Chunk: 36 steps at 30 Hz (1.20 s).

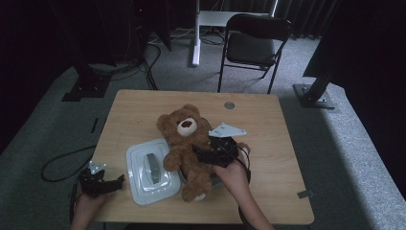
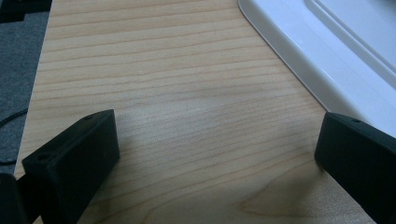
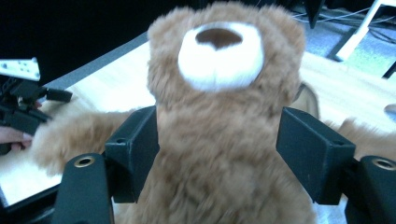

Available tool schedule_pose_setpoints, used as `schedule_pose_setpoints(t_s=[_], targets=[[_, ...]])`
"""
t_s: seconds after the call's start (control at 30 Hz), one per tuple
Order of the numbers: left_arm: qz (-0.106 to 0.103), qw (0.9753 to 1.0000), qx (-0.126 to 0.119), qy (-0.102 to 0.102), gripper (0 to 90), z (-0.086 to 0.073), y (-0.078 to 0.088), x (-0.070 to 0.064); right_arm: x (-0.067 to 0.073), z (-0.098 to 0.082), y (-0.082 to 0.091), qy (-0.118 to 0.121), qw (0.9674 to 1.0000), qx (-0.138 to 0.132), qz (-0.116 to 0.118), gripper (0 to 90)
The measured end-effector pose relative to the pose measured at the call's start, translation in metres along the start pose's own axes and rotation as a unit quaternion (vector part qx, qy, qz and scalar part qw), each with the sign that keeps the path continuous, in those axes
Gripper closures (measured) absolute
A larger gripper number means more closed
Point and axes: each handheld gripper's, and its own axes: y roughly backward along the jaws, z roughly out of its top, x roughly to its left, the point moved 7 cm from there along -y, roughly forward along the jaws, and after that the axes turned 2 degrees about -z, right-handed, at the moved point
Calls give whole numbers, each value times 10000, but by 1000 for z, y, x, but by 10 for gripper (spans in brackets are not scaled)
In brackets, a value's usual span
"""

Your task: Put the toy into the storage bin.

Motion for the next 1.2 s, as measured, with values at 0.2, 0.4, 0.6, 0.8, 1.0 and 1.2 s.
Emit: schedule_pose_setpoints(t_s=[0.2, 0.4, 0.6, 0.8, 1.0, 1.2], targets=[[0, 10000, 0, -1, 5, 0, 0, 0, -2, 22, -4, -17, 10000, -65, 24, 246], [0, 10000, 0, -1, 5, 0, 0, 0, -2, 42, -14, -46, 9999, -132, 26, 246], [0, 10000, 0, 0, 5, 0, 0, 0, -4, 57, -30, -92, 9999, -84, 69, 254], [-1, 10000, -1, 1, 5, 0, 0, 0, -6, 60, -50, -152, 9998, 161, 8, 222], [-2, 10000, -3, 2, 5, 0, 0, 0, -9, 53, -73, -242, 9986, 470, -3, 223], [-2, 10000, -2, 5, 5, 0, 0, 0, -9, 43, -88, -189, 9970, 746, -6, 233]])
